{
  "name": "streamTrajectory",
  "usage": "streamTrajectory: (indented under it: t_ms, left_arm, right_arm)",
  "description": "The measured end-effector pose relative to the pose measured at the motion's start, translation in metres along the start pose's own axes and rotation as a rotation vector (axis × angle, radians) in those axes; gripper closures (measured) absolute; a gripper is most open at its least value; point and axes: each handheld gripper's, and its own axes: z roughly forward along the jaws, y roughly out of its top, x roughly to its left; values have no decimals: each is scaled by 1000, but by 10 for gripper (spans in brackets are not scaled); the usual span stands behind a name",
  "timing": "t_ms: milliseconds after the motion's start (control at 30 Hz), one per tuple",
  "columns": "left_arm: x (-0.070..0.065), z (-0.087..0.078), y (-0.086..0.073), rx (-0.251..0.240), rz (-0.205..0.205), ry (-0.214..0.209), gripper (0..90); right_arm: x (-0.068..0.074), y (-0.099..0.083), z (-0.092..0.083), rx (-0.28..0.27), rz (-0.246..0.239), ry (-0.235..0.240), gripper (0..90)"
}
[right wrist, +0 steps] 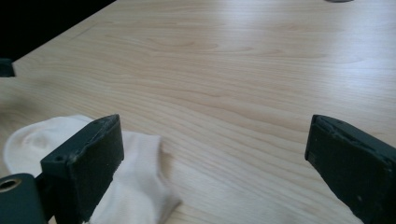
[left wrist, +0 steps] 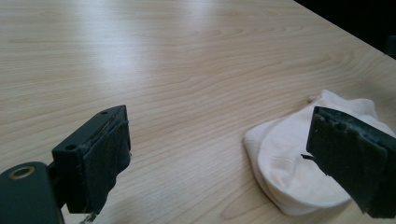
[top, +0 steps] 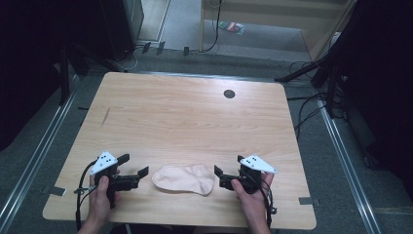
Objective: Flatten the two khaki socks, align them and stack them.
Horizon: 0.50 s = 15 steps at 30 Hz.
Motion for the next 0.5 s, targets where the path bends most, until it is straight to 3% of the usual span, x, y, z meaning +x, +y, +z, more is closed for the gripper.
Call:
streamTrajectory:
  t_ms: [233,333,500]
  left_arm:
    - [14,-4,0,0,7,52,69]
    - [19,-6,0,-3,-3,65,69]
    - [36,-11,0,-11,-30,103,69]
  right_arm:
    - [-21,4,-8,-28,21,-52,41]
    - [-28,4,-10,-32,30,-70,41]
    - [-50,5,-19,-46,41,-128,43]
